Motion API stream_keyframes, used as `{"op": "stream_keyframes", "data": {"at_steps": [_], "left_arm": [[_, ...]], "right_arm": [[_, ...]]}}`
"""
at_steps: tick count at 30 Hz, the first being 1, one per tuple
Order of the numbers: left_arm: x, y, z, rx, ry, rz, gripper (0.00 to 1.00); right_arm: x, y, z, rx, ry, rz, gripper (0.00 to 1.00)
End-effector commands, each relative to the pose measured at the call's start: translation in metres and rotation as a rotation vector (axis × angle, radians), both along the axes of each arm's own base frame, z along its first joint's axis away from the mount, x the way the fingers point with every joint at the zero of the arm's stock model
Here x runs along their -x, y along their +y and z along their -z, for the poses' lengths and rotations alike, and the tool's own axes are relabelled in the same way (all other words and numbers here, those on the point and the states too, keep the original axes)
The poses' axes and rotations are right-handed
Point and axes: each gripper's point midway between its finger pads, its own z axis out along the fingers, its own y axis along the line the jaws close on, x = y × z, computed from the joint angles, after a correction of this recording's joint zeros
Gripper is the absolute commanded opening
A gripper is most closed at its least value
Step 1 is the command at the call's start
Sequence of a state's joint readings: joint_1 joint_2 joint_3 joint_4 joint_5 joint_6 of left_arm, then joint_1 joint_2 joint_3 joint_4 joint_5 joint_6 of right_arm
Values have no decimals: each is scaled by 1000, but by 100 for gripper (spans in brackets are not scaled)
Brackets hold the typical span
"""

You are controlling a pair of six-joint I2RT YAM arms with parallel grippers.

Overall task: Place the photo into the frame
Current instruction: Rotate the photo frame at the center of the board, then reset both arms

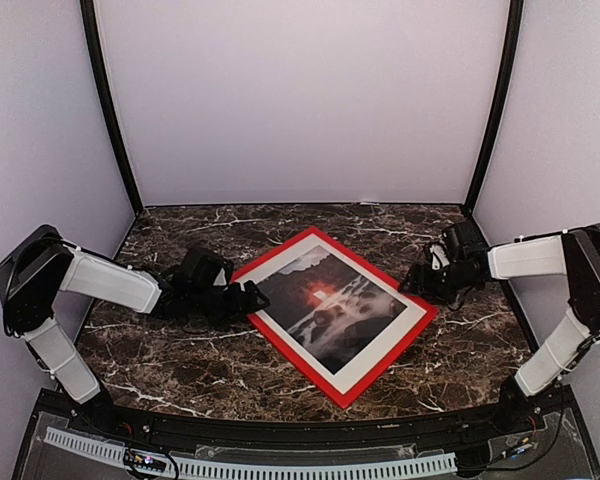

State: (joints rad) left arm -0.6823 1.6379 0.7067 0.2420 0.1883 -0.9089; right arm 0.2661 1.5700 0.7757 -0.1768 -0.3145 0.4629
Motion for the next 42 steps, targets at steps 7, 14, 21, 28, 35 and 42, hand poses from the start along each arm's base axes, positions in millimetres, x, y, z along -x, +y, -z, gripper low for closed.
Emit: {"op": "stream_keyframes", "data": {"at_steps": [7,14,21,28,35,42], "left_arm": [[-53,-17,-4,-60,-30,27,92],[-114,14,-17,-175,-126,10,94],[-136,70,-69,-445,-291,-41,99],[-105,126,-150,-592,-516,-144,99],[-64,147,-232,-530,-761,-174,99],[-24,145,-244,-422,-867,-101,99]], "right_arm": [[63,66,4,-111,36,-134,77],[100,92,-3,-182,50,-175,77],[65,46,-41,134,-110,-107,85],[21,0,-149,366,-443,20,98],[22,-40,-224,452,-674,153,99],[37,-57,-237,451,-717,187,99]]}}
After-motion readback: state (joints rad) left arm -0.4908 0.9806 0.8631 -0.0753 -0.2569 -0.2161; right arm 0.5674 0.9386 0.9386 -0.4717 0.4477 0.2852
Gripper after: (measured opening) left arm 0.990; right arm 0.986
